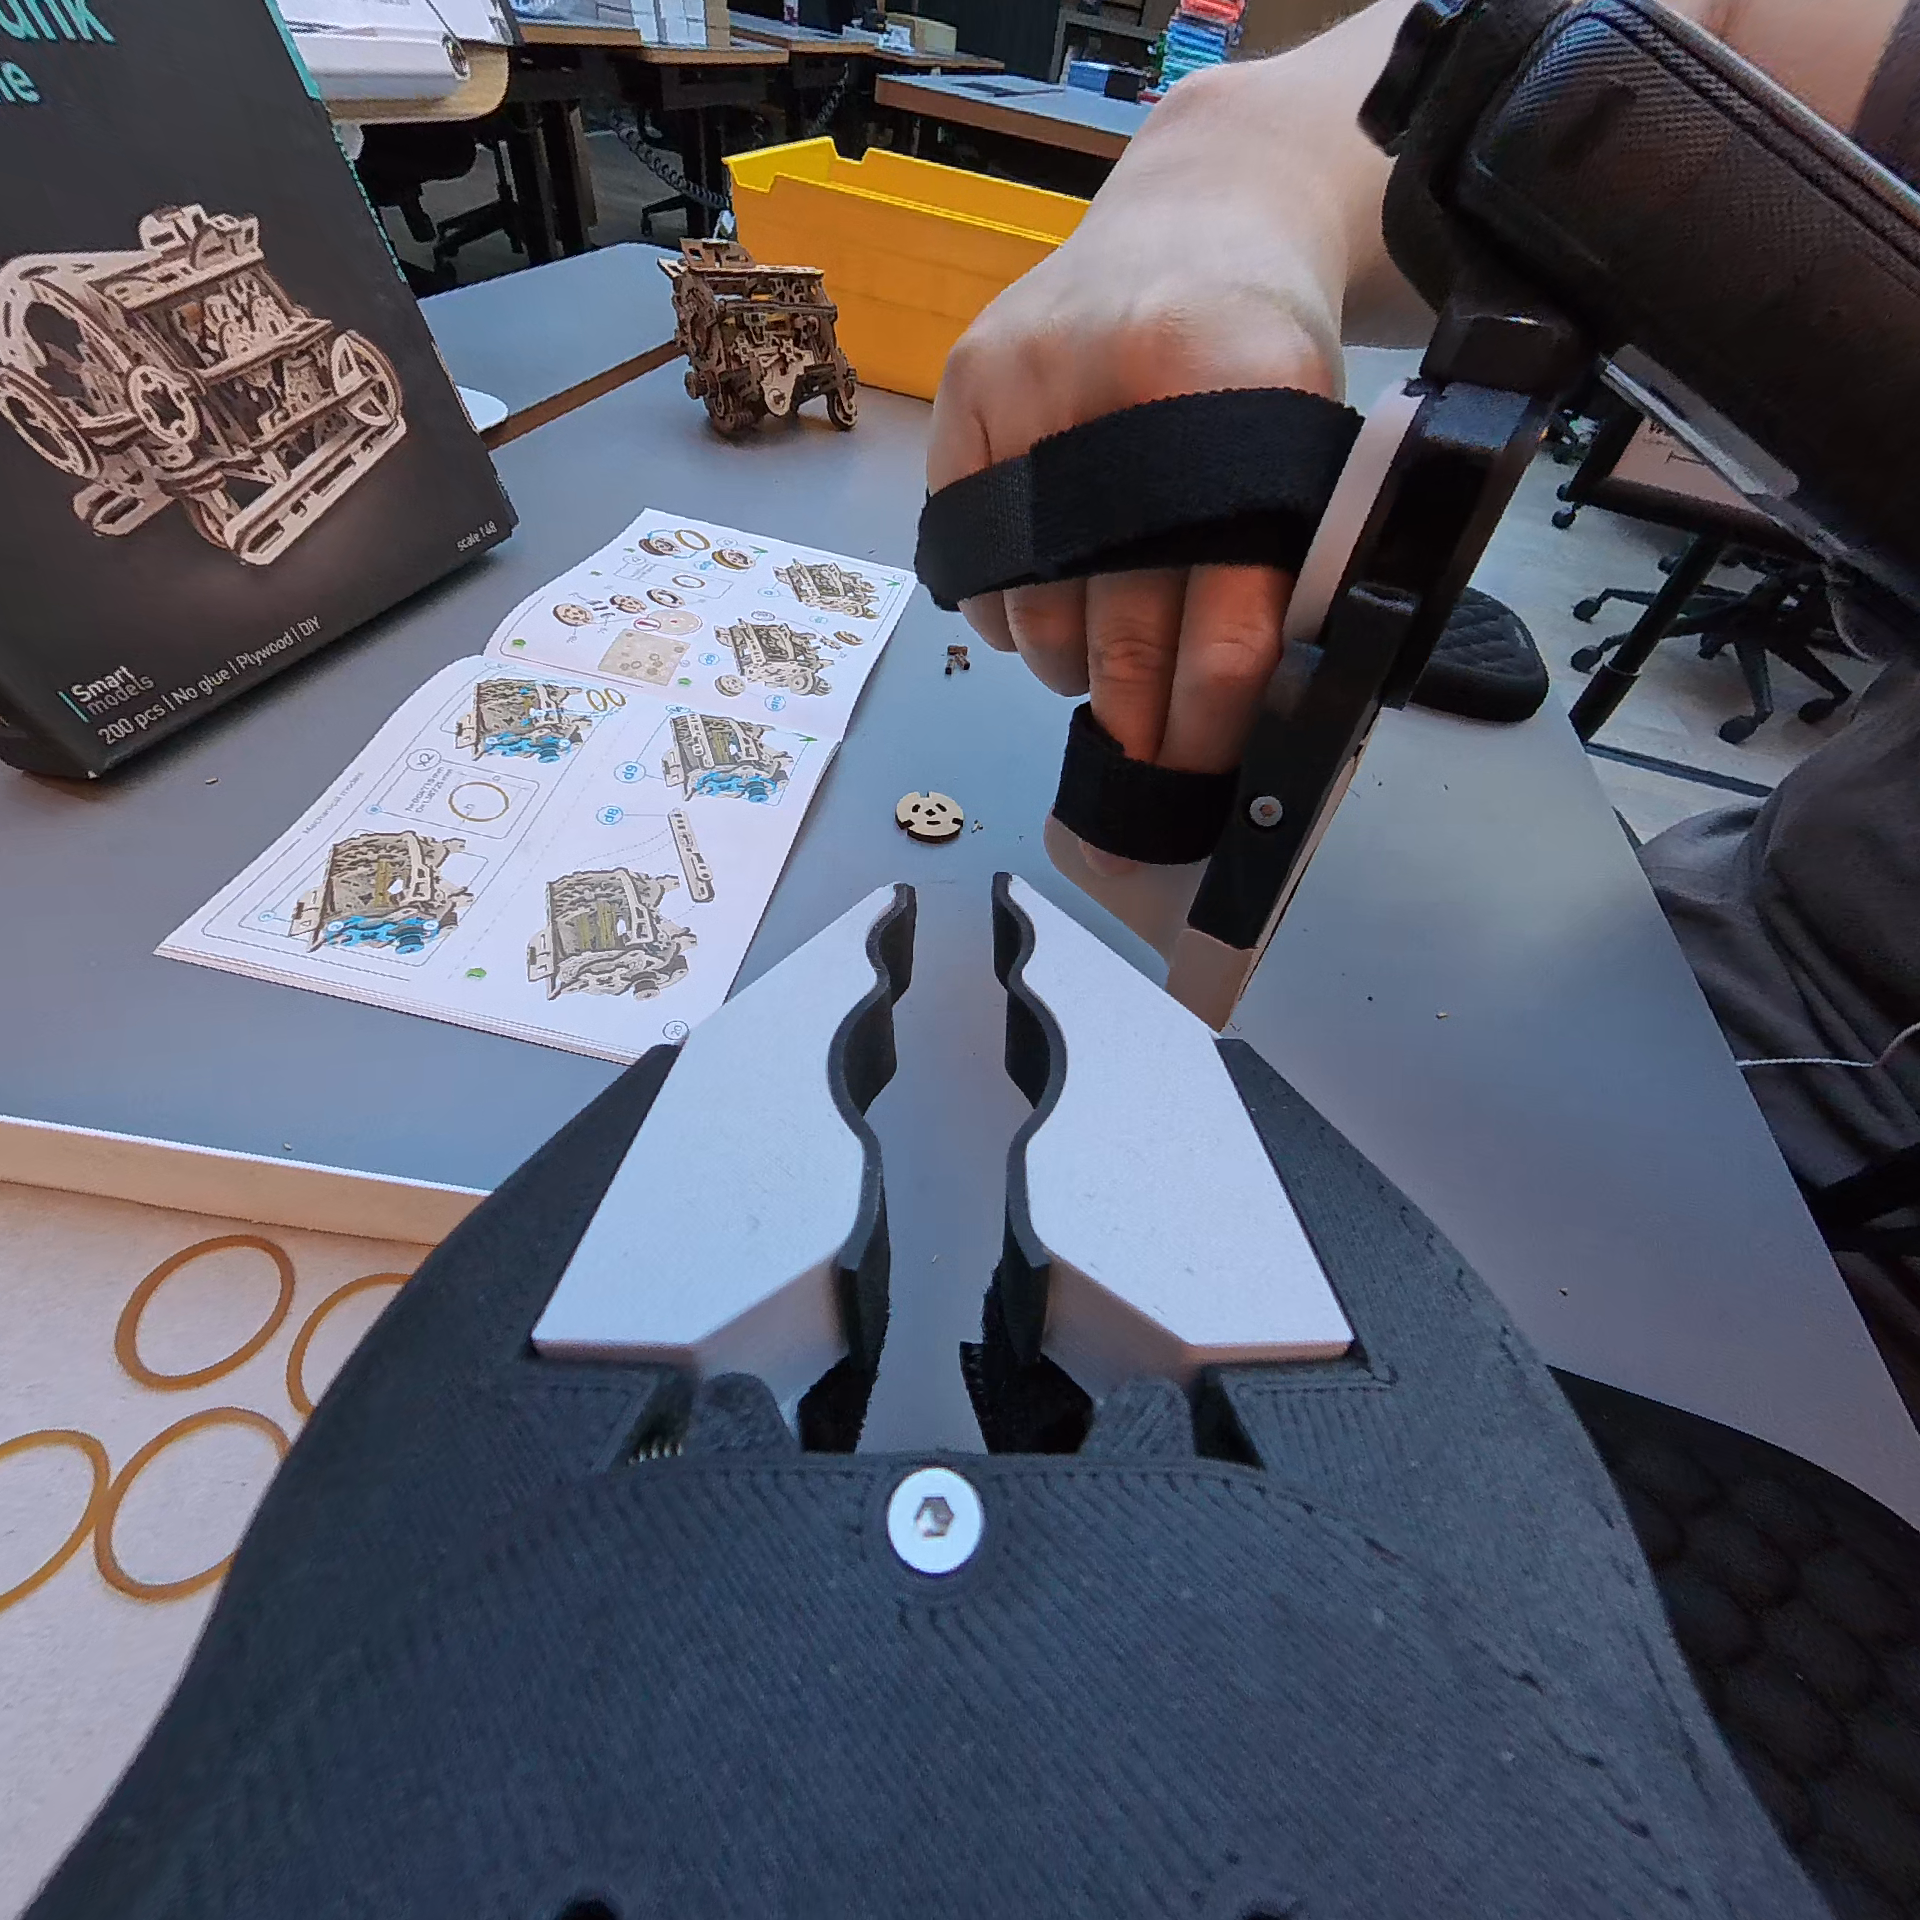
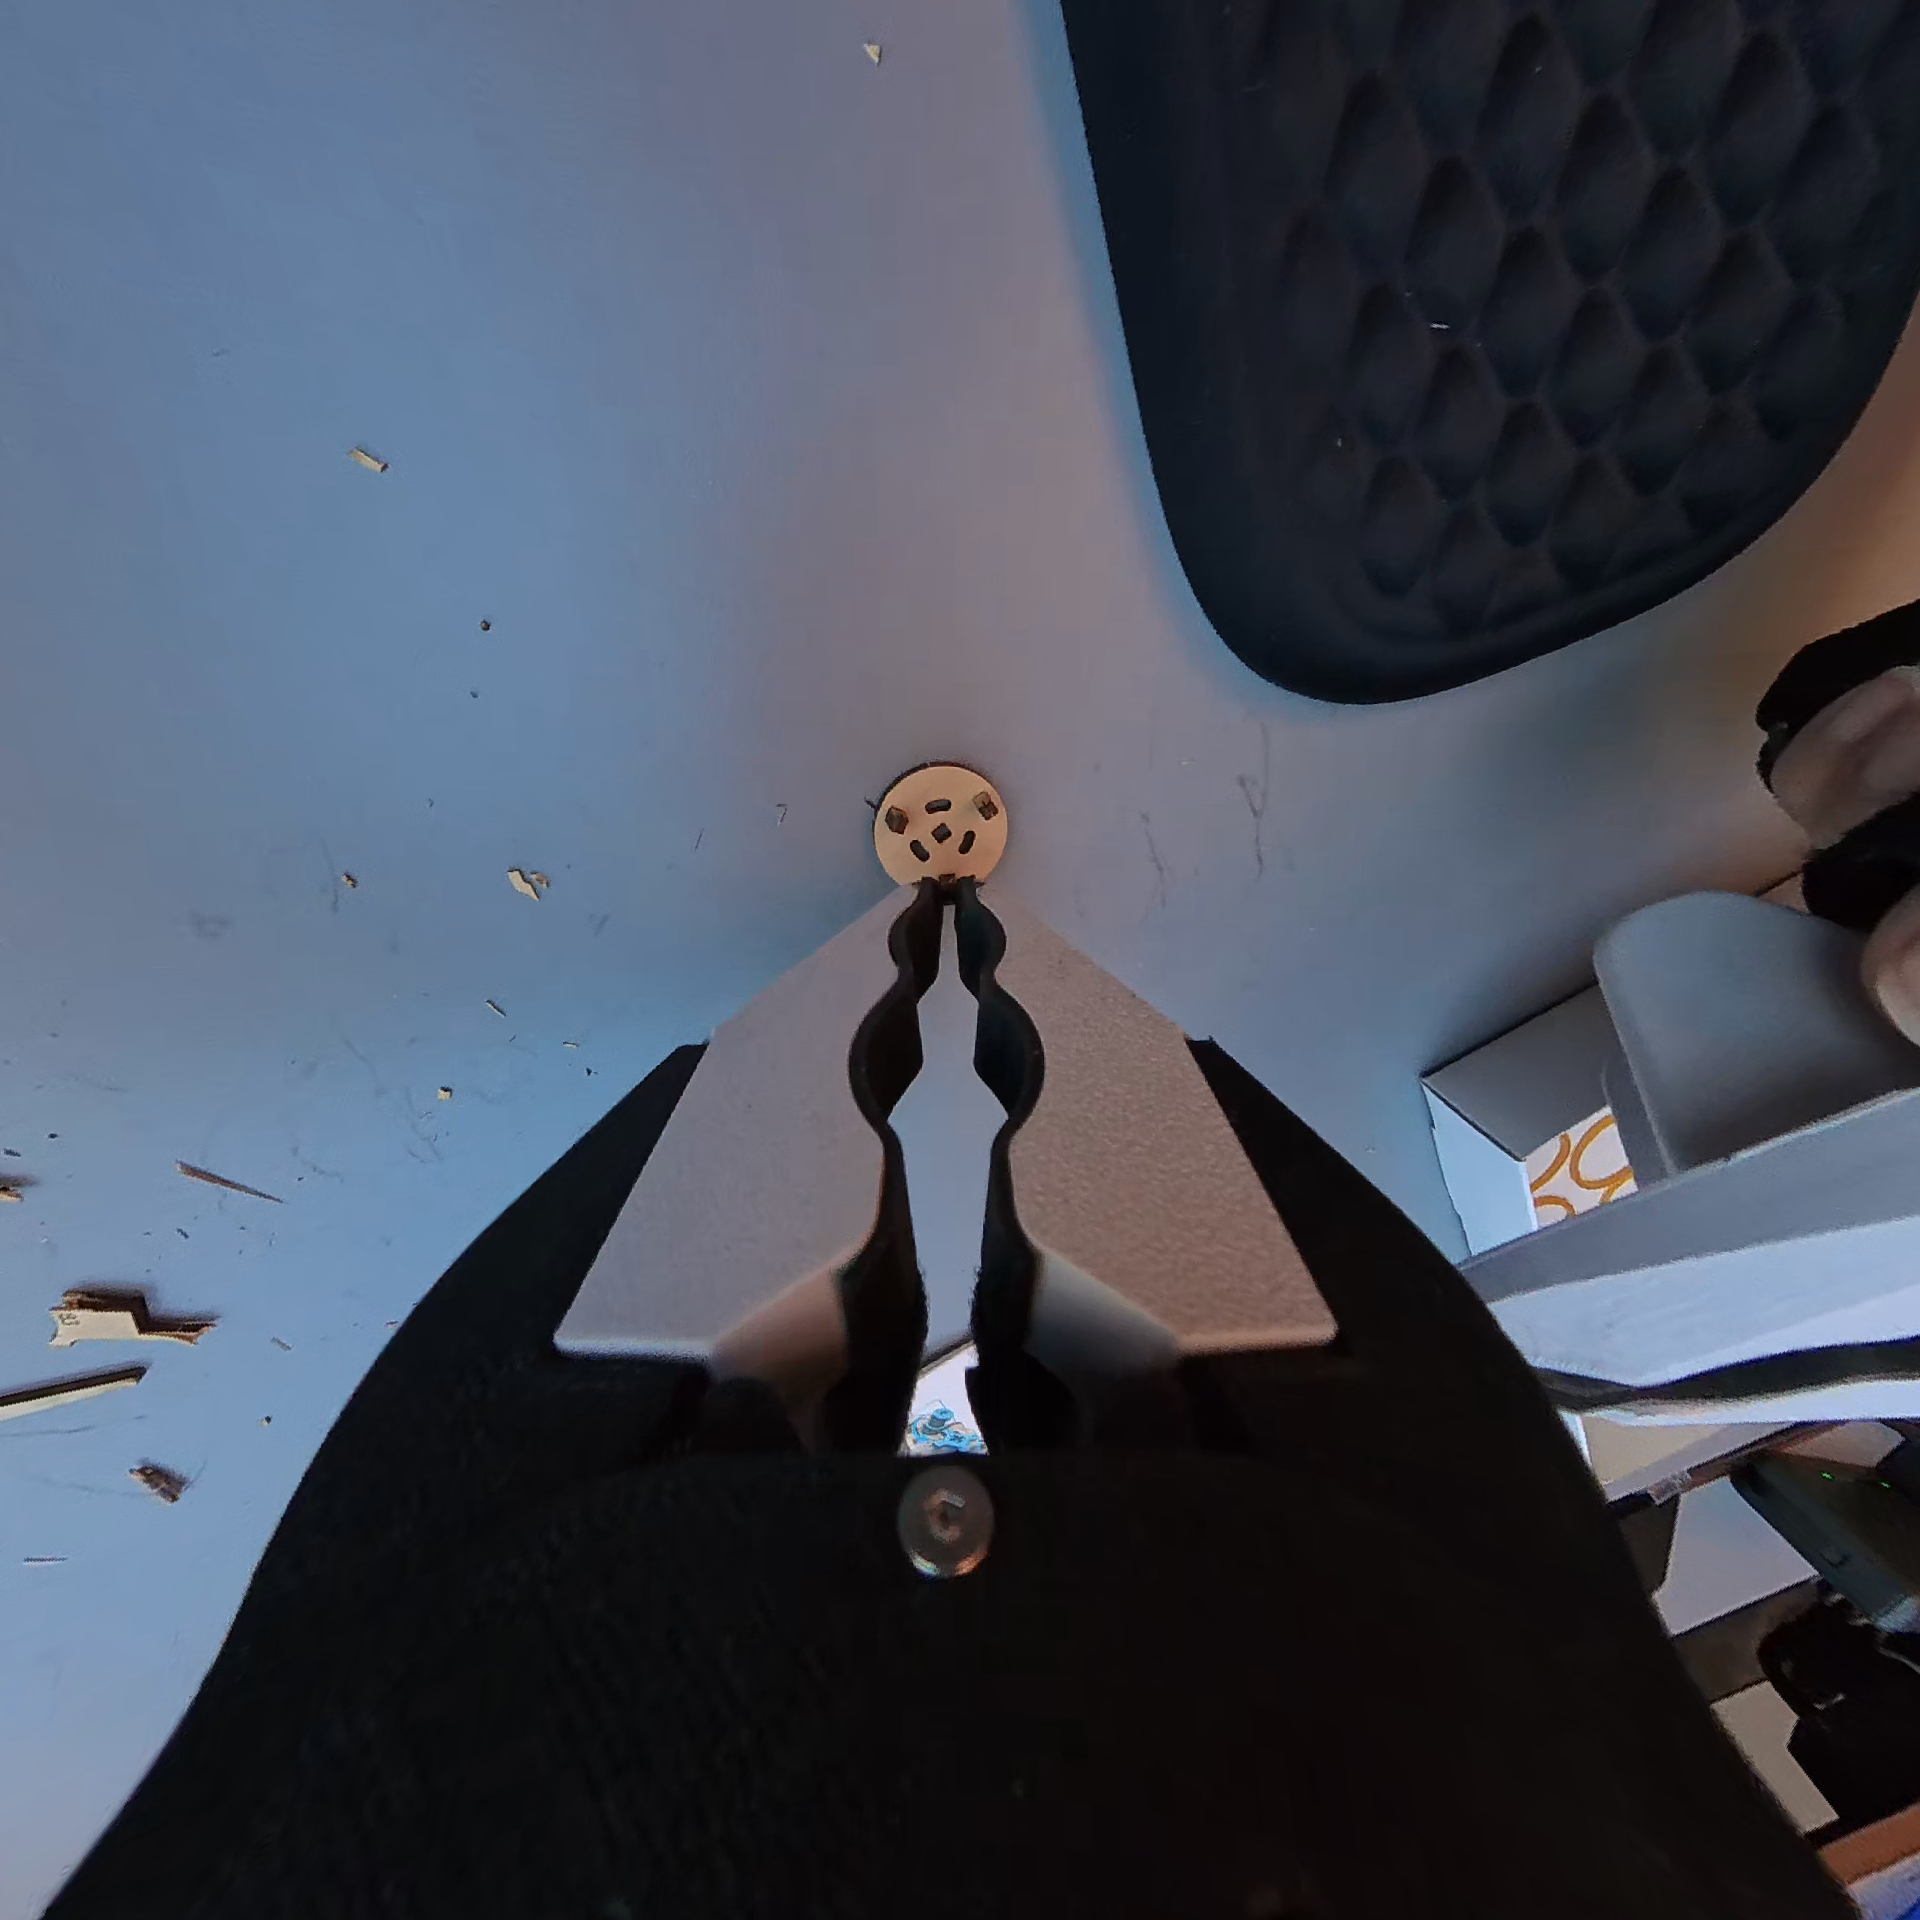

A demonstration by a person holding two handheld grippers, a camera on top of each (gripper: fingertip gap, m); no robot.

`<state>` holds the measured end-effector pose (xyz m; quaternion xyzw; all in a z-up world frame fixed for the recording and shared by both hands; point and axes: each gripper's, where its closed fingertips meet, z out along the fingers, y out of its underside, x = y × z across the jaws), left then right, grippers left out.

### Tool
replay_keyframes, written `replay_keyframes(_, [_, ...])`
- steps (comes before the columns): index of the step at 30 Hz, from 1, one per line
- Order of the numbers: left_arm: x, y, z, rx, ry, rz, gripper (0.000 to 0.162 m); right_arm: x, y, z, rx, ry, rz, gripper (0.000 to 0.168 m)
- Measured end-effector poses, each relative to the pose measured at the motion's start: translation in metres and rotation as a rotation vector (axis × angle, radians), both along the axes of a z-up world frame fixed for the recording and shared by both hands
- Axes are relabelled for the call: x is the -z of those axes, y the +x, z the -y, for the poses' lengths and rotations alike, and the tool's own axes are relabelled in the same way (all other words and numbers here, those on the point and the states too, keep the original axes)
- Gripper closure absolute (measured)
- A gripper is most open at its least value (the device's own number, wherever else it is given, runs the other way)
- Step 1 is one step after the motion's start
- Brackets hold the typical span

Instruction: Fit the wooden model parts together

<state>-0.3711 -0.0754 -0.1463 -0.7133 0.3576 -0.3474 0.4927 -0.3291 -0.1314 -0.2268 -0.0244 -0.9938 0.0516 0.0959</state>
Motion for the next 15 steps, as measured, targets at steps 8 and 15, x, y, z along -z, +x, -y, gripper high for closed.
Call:
replay_keyframes(8, [0.0018, 0.0006, -0.0003, 0.001, -0.004, -0.003, 0.149, 0.0008, 0.0012, 0.0003, -0.049, 0.062, 0.046, 0.167])
replay_keyframes(15, [0.0034, 0.0015, -0.0001, 0.004, -0.009, -0.005, 0.149, 0.0020, 0.0013, 0.0014, -0.077, 0.092, 0.139, 0.167])
